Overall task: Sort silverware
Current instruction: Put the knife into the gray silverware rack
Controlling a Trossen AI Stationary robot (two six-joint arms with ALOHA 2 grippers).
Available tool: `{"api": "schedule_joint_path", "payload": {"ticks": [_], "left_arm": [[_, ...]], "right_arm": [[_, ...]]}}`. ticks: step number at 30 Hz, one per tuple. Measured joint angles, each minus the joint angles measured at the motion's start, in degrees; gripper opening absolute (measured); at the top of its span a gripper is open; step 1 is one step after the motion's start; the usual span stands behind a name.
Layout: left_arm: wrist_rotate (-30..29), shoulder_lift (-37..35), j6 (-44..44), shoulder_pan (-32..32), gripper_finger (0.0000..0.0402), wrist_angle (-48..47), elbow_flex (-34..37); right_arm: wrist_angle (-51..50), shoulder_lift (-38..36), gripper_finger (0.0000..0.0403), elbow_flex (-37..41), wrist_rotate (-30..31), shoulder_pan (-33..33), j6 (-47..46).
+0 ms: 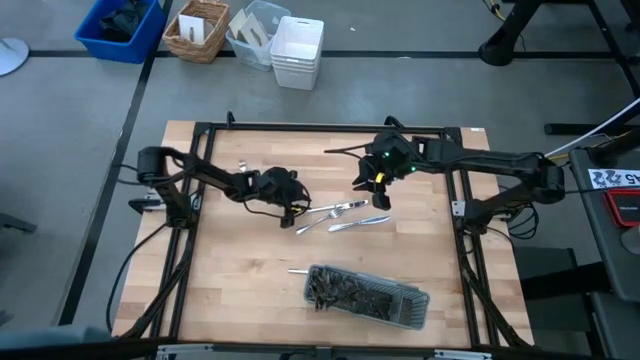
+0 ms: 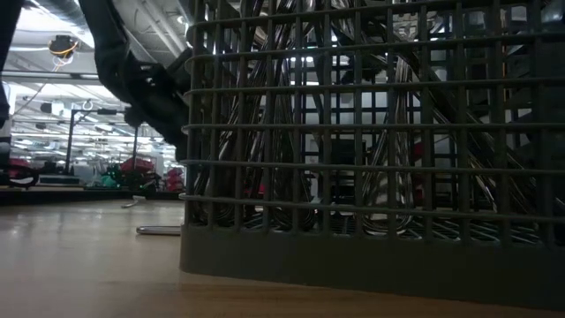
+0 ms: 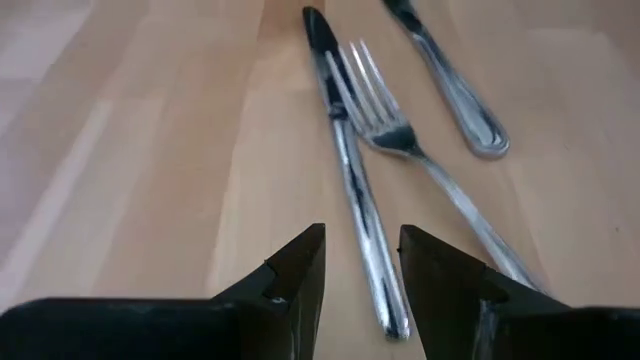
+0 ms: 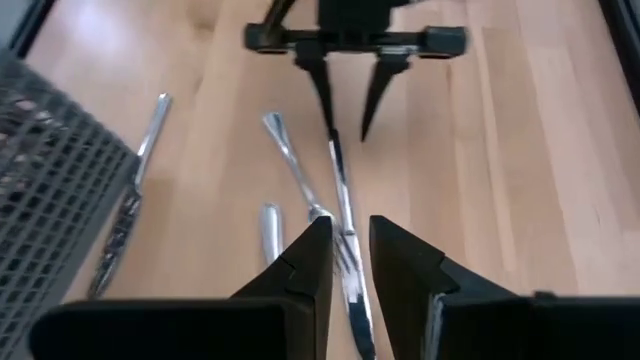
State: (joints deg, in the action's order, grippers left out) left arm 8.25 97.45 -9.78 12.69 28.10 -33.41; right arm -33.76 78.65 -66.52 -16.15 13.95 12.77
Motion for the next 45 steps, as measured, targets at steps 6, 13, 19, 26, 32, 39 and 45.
{"api": "schedule_joint_path", "payload": {"ticks": [6, 13, 19, 26, 32, 39, 45], "left_arm": [[0.85, 3.91, 1.86, -0.4, 0.0123, 3.08, -0.02], [0.95, 5.91, 3.05, -2.33, 0.0123, 4.91, -0.04], [-3.77, 7.23, 0.93, -3.59, 0.0123, 5.29, -0.07], [-7.91, 7.17, -1.2, -3.75, 0.0105, 4.81, -0.2], [-8.56, 7.19, 1.5, -2.32, 0.0039, 4.64, -0.22], [-9.43, 7.27, 9.49, 0.91, 0.0001, 5.86, -0.22], [-8.81, 7.28, 12.22, 3.36, 0.0001, 5.92, -0.22]], "right_arm": [[4.35, 0.0, 0.0074, 4.53, -0.01, 2.47, -1.7], [11.77, 0.0, 0.0074, 10.31, -0.02, 3.82, -2.72], [14.95, 0.0, 0.0074, 13.1, -0.03, 3.74, -3.54], [15.71, -0.02, 0.0074, 13.18, -0.01, 3.74, -4.15], [16.26, 0.54, 0.0074, 13.4, 2.99, 3.72, -4.17], [17.94, 2.14, 0.0074, 15.7, 4.14, 5.16, -8.06], [17.83, 6.33, 0.0074, 17.12, 5.12, 5.58, -7.92]]}}
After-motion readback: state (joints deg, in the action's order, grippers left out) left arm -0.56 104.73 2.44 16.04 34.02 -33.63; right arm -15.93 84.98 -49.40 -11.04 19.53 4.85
